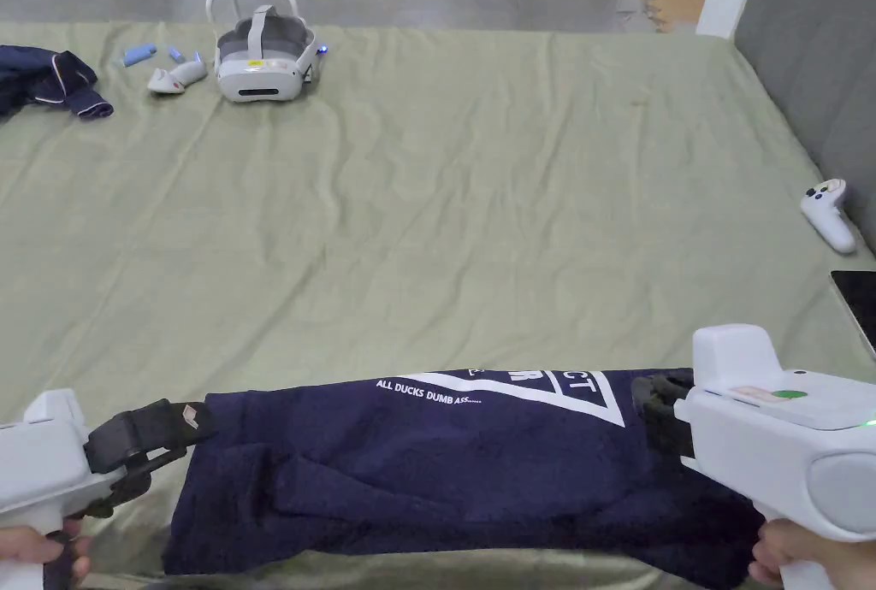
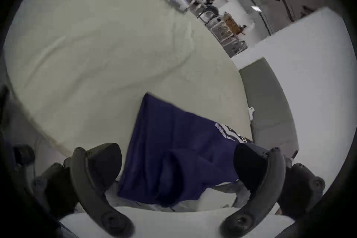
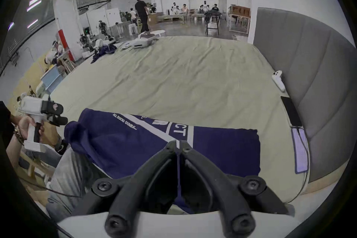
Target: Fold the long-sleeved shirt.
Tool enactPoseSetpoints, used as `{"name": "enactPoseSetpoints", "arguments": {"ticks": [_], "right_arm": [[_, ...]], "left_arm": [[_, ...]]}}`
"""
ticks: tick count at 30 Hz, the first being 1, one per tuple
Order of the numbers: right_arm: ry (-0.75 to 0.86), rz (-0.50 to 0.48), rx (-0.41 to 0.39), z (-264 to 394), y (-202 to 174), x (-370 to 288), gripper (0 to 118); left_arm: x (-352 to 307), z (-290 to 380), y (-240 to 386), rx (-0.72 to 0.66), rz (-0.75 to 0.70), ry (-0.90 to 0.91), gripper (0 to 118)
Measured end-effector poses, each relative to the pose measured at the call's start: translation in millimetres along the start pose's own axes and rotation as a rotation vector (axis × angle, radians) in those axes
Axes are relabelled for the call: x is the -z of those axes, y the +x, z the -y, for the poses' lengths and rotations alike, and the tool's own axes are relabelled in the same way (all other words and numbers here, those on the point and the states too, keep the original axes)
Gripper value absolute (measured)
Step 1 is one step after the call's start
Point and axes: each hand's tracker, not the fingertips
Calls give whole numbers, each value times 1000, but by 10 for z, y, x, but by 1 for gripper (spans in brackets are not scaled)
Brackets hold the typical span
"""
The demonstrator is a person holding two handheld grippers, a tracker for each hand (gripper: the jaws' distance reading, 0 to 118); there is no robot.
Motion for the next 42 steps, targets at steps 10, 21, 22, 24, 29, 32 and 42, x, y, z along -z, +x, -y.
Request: {"name": "enactPoseSetpoints", "arguments": {"ticks": [10,21,22,24,29,32,42], "right_arm": [[-47,3,7,150,26,48,1],[-46,11,21,173,92,-31,1],[-43,12,22,170,99,-40,1],[-36,18,29,160,122,-61,1],[-26,33,43,126,157,-67,1],[-22,37,52,114,174,-77,1],[-18,24,39,88,110,-39,1]], "left_arm": [[659,54,-459,-187,357,-74,108],[919,37,-20,137,123,-64,23],[901,23,-9,156,77,-17,23],[790,-69,-34,172,64,18,23],[548,-318,-71,166,28,108,22],[351,-560,-163,184,-59,220,22],[-119,-772,56,143,22,216,22]]}}
